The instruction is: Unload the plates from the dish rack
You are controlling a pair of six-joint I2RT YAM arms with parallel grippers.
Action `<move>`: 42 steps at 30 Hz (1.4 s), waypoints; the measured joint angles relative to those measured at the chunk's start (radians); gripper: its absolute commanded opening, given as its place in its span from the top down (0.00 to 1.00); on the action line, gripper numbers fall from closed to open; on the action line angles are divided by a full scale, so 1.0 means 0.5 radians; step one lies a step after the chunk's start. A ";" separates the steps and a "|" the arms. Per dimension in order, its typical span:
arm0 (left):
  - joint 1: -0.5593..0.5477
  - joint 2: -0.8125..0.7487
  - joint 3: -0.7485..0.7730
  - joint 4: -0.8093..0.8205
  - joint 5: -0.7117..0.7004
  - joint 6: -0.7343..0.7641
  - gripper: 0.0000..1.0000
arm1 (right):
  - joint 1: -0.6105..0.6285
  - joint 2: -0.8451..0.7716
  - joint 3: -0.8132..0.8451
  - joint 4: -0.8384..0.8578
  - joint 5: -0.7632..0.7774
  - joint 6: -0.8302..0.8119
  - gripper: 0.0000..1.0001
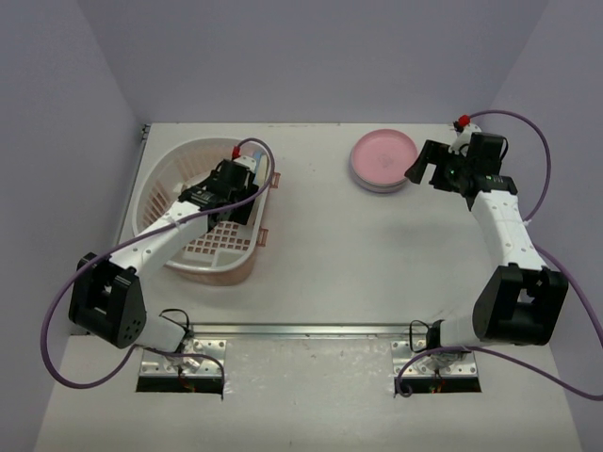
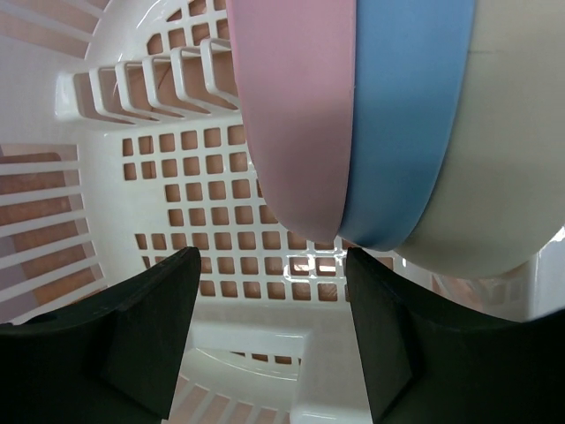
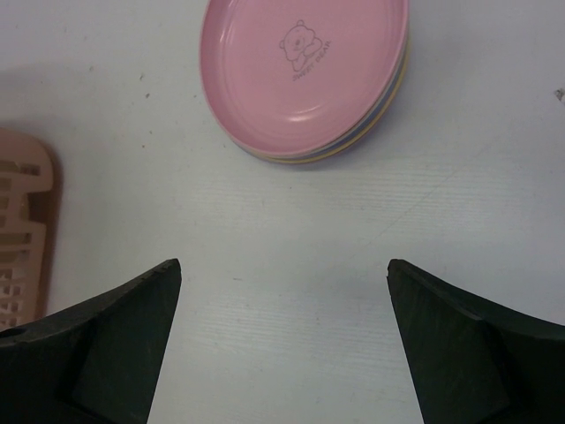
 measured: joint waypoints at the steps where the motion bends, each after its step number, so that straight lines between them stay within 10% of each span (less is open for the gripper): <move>1: 0.000 0.012 0.000 0.012 -0.003 0.000 0.34 | 0.000 0.000 0.000 0.001 -0.003 0.000 0.01; 18: -0.007 0.024 0.085 0.319 -0.427 -0.057 0.36 | -0.001 -0.001 -0.001 0.029 -0.044 0.006 0.01; 42: -0.192 0.320 0.063 0.728 -0.989 0.226 0.76 | 0.000 -0.001 -0.020 0.050 -0.093 0.013 0.01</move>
